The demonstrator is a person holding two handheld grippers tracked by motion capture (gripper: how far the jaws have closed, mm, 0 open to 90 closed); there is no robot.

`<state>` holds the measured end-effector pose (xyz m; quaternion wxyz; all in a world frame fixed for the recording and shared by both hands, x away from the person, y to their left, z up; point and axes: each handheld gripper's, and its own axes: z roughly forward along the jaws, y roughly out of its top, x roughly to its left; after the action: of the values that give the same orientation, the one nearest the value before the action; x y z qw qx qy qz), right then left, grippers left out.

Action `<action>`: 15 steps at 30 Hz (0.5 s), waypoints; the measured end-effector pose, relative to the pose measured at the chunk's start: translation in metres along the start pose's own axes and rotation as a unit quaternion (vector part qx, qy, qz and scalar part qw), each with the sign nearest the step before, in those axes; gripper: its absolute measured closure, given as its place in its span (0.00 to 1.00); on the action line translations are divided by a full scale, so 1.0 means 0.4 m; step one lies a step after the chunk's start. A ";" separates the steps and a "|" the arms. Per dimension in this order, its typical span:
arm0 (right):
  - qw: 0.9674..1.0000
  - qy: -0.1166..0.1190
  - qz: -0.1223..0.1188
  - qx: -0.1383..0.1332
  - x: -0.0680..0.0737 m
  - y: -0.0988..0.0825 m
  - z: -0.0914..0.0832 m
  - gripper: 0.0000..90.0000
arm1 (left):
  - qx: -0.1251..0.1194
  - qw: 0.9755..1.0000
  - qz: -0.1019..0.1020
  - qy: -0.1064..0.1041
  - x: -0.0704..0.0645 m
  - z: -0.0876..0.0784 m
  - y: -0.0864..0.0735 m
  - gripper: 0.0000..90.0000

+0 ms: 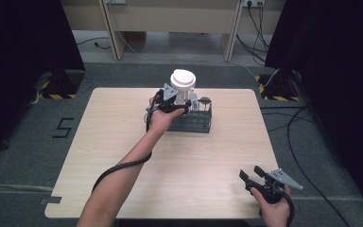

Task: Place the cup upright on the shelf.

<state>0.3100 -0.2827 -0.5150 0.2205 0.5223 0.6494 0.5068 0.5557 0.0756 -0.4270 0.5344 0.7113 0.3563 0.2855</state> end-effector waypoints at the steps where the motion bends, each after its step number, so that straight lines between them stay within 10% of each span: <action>1: 1.000 0.000 0.000 0.000 0.000 0.000 0.000 0.32 | 0.001 1.000 -0.002 0.000 -0.001 0.002 -0.003 0.20; 15: 1.000 0.000 0.000 0.001 0.001 0.000 0.000 0.32 | 0.025 1.000 -0.011 0.007 -0.004 0.021 -0.036 0.19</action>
<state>0.3100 -0.2825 -0.5150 0.2201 0.5222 0.6498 0.5065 0.5585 0.0721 -0.4430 0.5169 0.7187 0.3746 0.2756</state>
